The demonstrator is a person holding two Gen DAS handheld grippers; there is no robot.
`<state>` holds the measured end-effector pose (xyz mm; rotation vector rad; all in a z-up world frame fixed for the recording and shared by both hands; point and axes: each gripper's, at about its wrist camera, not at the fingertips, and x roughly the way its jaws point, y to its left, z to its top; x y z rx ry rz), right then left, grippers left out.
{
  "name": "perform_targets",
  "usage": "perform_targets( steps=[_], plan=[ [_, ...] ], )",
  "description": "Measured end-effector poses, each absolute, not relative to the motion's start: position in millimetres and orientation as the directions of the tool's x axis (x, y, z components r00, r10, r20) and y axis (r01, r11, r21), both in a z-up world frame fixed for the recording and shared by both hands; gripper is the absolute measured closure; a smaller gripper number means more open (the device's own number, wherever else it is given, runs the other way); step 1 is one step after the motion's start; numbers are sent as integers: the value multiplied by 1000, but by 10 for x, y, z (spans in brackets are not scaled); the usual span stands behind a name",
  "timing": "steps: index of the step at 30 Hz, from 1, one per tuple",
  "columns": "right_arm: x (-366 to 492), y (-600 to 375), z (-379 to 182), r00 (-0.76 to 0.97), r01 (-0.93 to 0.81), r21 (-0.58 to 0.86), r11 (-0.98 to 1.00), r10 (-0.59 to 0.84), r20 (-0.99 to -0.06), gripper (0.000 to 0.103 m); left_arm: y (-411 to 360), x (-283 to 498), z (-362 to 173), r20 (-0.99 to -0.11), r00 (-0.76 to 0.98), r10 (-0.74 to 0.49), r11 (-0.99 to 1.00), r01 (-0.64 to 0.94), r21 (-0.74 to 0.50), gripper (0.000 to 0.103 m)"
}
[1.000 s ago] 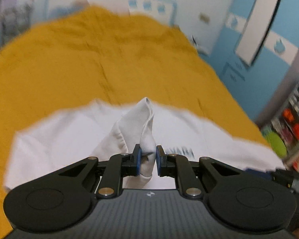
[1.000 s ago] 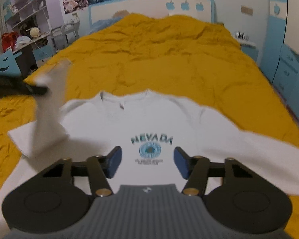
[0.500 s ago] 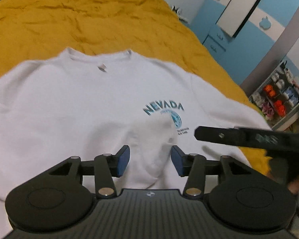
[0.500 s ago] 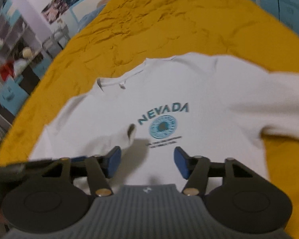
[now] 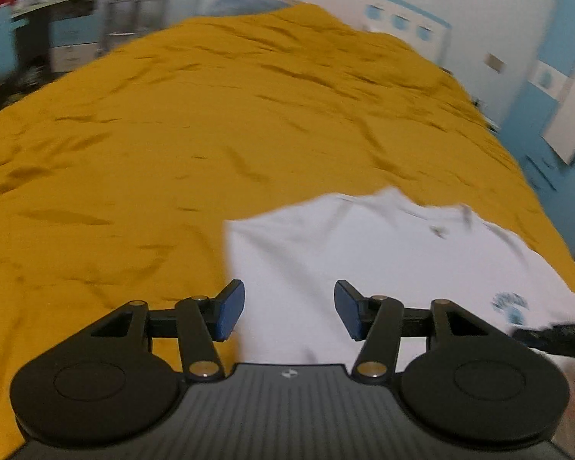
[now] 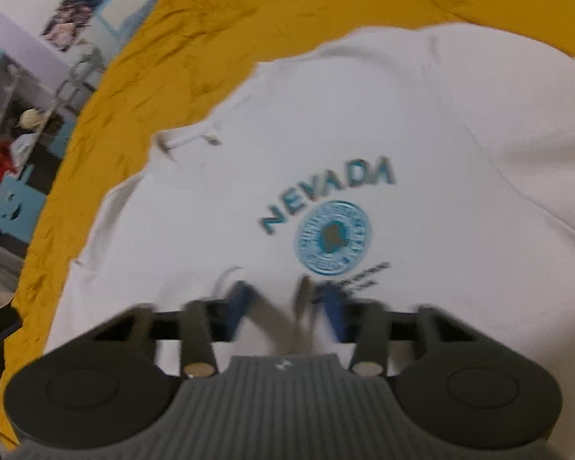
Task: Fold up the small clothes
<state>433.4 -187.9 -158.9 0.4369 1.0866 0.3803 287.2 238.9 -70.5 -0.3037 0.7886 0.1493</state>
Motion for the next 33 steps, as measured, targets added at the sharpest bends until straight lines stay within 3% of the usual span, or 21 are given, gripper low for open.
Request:
perform_targets(
  steps=[8,13,19,24,29,33],
  plan=[
    [4383,-1361,-558,496,-347,418,839,543,-678,102,2803,2843,-765,-715,692,101,902,-368,-228,40],
    [4474,-1093,495,557,-495,411,766,642,-527,102,2837,2828,-806,-713,695,93,891,-378,-253,40],
    [4549,-1475,1096,660,-476,406,780,622,-421,102,2841,2868,-867,-713,698,66,892,-361,-271,41],
    [4651,-2001,795,688,-352,416,838,533,-493,102,2826,2984,-947,-703,711,1,876,-340,-343,41],
    [4886,-2344,-143,613,-194,440,877,459,-644,102,2806,3228,-1126,-703,708,-72,829,-349,-436,41],
    [5033,-2548,-713,598,-81,420,904,382,-705,102,2800,3454,-1283,-707,702,-84,807,-369,-461,42]
  ],
)
